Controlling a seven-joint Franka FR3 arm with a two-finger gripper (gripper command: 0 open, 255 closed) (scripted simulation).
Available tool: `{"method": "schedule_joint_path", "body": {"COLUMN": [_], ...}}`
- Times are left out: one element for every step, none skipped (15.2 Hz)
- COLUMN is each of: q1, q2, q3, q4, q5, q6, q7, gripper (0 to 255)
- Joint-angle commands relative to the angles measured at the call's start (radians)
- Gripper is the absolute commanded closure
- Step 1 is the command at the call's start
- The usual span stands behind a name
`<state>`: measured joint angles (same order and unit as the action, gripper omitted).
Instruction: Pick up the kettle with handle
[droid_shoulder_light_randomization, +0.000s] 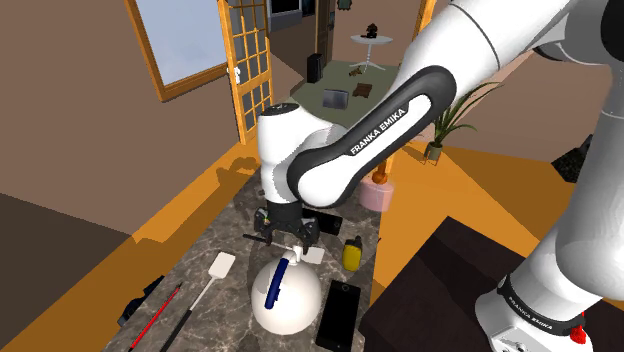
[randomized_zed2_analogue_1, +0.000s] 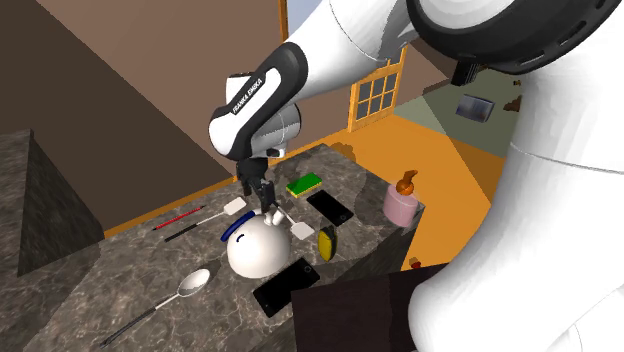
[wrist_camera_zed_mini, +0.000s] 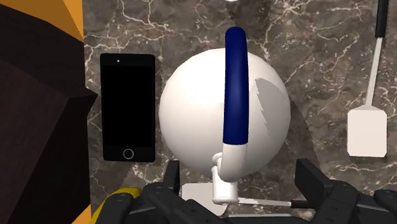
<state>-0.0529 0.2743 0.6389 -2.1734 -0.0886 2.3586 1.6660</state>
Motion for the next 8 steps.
{"method": "schedule_joint_path", "body": {"q1": [0.012, 0.016, 0.02, 0.024, 0.029, 0.031, 0.031, 0.032], "q2": [0.032, 0.043, 0.054, 0.065, 0.076, 0.083, 0.083, 0.083], "q3": [-0.013, -0.018, -0.023, -0.028, -0.034, -0.037, -0.037, -0.037], "q4": [0.001, -0.001, -0.002, -0.004, -0.005, -0.005, -0.005, -0.004], "q5": [-0.024, -0.033, -0.042, -0.051, -0.06, -0.065, -0.065, -0.066], "q6": [0.026, 0.037, 0.048, 0.059, 0.07, 0.076, 0.076, 0.075], "q7": [0.022, 0.027, 0.032, 0.037, 0.043, 0.046, 0.045, 0.046], "gripper": [0, 0, 0, 0, 0, 0, 0, 255]}}
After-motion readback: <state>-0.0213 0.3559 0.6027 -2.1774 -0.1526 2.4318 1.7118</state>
